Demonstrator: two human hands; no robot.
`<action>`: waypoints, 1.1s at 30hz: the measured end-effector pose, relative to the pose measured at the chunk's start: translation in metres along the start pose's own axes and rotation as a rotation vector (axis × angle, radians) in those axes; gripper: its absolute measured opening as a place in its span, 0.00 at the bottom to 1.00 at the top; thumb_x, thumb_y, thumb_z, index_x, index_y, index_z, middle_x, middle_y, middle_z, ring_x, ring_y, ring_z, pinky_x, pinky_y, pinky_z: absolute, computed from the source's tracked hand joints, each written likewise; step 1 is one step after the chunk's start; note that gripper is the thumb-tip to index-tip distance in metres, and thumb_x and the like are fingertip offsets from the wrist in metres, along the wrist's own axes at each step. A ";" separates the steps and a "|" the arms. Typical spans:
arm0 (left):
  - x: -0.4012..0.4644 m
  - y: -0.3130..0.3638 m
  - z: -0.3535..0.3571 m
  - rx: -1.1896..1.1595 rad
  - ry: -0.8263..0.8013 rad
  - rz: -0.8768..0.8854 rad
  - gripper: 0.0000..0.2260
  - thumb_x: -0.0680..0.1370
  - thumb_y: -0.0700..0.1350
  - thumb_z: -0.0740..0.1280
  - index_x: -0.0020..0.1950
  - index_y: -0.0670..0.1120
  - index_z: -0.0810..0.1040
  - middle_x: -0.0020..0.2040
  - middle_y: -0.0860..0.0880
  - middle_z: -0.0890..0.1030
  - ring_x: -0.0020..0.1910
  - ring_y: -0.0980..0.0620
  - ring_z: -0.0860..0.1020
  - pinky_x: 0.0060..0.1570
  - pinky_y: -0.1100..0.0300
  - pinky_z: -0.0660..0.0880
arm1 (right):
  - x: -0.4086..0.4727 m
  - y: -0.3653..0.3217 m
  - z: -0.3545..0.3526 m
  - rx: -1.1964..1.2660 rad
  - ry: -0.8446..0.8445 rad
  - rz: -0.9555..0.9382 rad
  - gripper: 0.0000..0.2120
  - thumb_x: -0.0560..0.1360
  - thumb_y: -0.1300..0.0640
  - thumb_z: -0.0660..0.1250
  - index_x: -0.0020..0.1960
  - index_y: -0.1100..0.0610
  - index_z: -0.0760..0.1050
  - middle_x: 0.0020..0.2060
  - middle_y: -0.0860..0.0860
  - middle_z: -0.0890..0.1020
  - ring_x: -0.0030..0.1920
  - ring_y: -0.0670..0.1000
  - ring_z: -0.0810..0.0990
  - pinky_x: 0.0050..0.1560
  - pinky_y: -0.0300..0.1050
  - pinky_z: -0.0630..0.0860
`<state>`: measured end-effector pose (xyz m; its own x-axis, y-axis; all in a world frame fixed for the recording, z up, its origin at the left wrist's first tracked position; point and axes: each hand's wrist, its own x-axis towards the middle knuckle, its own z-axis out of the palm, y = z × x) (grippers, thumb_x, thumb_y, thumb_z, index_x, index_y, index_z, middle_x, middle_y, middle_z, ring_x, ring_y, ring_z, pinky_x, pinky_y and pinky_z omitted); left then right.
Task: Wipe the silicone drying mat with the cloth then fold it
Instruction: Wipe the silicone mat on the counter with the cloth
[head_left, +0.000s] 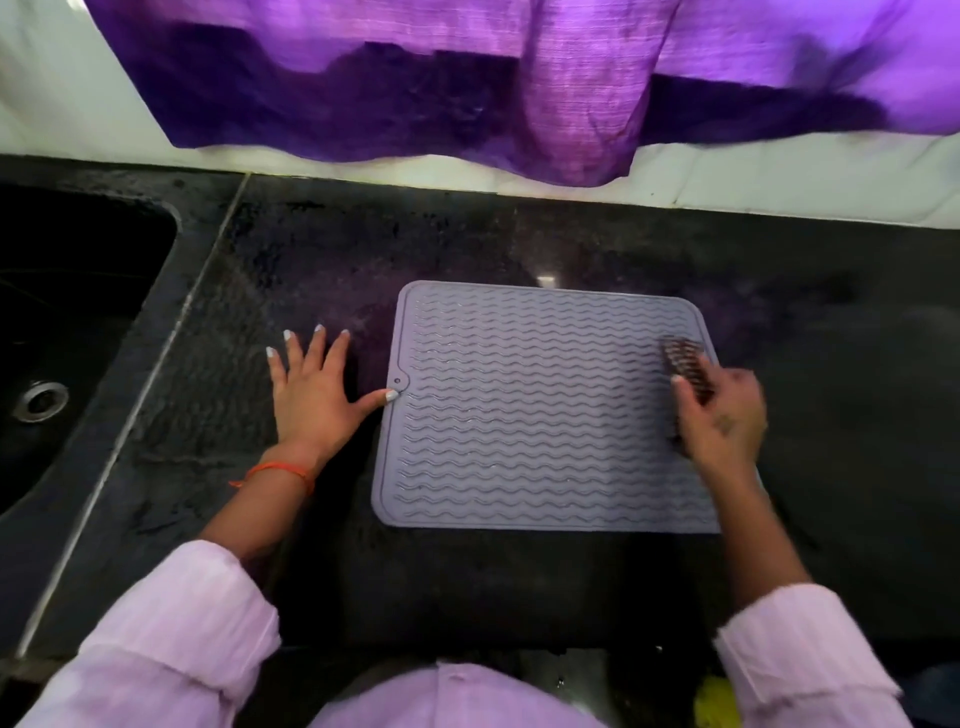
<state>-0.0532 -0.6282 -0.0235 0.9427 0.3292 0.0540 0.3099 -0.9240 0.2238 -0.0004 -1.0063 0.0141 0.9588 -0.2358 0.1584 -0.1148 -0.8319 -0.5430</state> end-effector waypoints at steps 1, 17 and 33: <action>0.000 0.000 0.000 -0.001 -0.002 -0.002 0.42 0.69 0.67 0.65 0.76 0.47 0.59 0.76 0.42 0.57 0.76 0.38 0.47 0.72 0.44 0.38 | -0.001 0.018 -0.010 -0.079 0.060 0.010 0.24 0.74 0.49 0.62 0.65 0.63 0.73 0.54 0.65 0.74 0.52 0.64 0.75 0.54 0.49 0.71; -0.007 0.001 0.001 -0.013 -0.037 -0.045 0.38 0.72 0.66 0.63 0.75 0.46 0.60 0.76 0.42 0.58 0.76 0.39 0.47 0.72 0.44 0.38 | -0.034 -0.050 0.035 -0.362 -0.163 -0.019 0.29 0.77 0.50 0.59 0.74 0.59 0.57 0.65 0.65 0.63 0.62 0.63 0.67 0.61 0.52 0.68; -0.014 0.003 -0.011 -0.123 0.116 -0.065 0.22 0.81 0.51 0.57 0.73 0.44 0.65 0.74 0.41 0.62 0.76 0.38 0.50 0.72 0.45 0.39 | -0.120 -0.209 0.112 -0.146 -0.507 -0.412 0.31 0.76 0.50 0.62 0.74 0.58 0.56 0.65 0.62 0.62 0.61 0.61 0.67 0.62 0.49 0.66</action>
<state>-0.0673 -0.6334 -0.0131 0.8986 0.4139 0.1459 0.3450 -0.8717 0.3479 -0.0624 -0.7476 0.0158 0.9311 0.3514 -0.0980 0.2869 -0.8713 -0.3982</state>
